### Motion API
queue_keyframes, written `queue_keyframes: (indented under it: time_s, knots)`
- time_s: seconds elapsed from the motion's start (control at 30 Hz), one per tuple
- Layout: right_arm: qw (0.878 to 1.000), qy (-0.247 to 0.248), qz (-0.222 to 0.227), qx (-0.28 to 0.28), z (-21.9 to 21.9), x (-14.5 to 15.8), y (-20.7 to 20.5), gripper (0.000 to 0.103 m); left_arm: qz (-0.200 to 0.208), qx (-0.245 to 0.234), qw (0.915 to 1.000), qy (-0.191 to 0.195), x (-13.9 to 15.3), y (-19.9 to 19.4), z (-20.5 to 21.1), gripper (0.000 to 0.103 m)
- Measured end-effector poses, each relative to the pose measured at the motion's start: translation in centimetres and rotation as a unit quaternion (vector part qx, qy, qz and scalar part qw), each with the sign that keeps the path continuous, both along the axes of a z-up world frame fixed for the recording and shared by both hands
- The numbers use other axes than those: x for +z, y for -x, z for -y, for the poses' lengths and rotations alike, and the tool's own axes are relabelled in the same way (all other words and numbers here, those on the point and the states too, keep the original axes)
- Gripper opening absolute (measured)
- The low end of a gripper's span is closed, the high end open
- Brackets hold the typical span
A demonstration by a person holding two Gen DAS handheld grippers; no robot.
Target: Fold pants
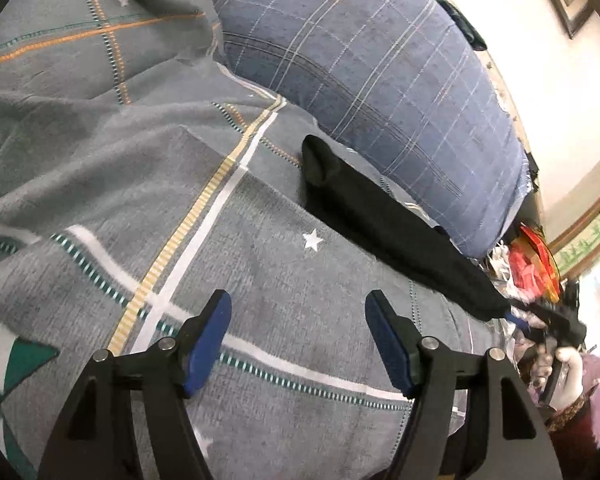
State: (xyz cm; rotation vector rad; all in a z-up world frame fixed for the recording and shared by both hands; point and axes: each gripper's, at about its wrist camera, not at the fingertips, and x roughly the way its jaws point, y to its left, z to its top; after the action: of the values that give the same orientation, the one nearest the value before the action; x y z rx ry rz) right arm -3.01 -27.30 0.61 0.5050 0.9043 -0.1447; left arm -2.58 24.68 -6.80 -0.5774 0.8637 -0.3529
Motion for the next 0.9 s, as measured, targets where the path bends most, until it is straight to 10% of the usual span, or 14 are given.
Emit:
queue_keyframes:
  time_s: [0.17, 0.43, 0.47, 0.5, 0.53, 0.9]
  knots:
    - [0.984, -0.074, 0.030, -0.157, 14.8, -0.2, 4.9, 0.059, -0.009, -0.002, 0.9999, 0.010, 2.2, 1.4, 1.0, 0.069]
    - [0.973, -0.175, 0.040, -0.148, 18.3, -4.2, -0.4, 0.066, 0.011, -0.038, 0.9979, -0.051, 6.9, 1.7, 6.5, 0.069]
    - [0.974, -0.176, 0.023, -0.139, 18.0, -4.6, -1.6, 0.059, 0.010, -0.043, 0.9976, -0.053, 7.0, 1.6, 7.1, 0.069]
    - [0.976, -0.172, 0.009, -0.130, 17.7, -4.7, -2.4, 0.021, 0.008, -0.049, 0.9973, -0.054, 7.2, 1.6, 7.8, 0.069]
    - [0.979, -0.162, -0.002, -0.121, 17.3, -4.7, -3.1, 0.012, 0.007, -0.054, 0.9970, -0.055, 7.2, 1.6, 8.3, 0.069]
    - [0.981, -0.105, 0.161, -0.041, 15.6, 5.9, -4.8, 0.012, -0.005, -0.074, 0.9950, -0.067, 6.3, 1.6, 10.2, 0.069]
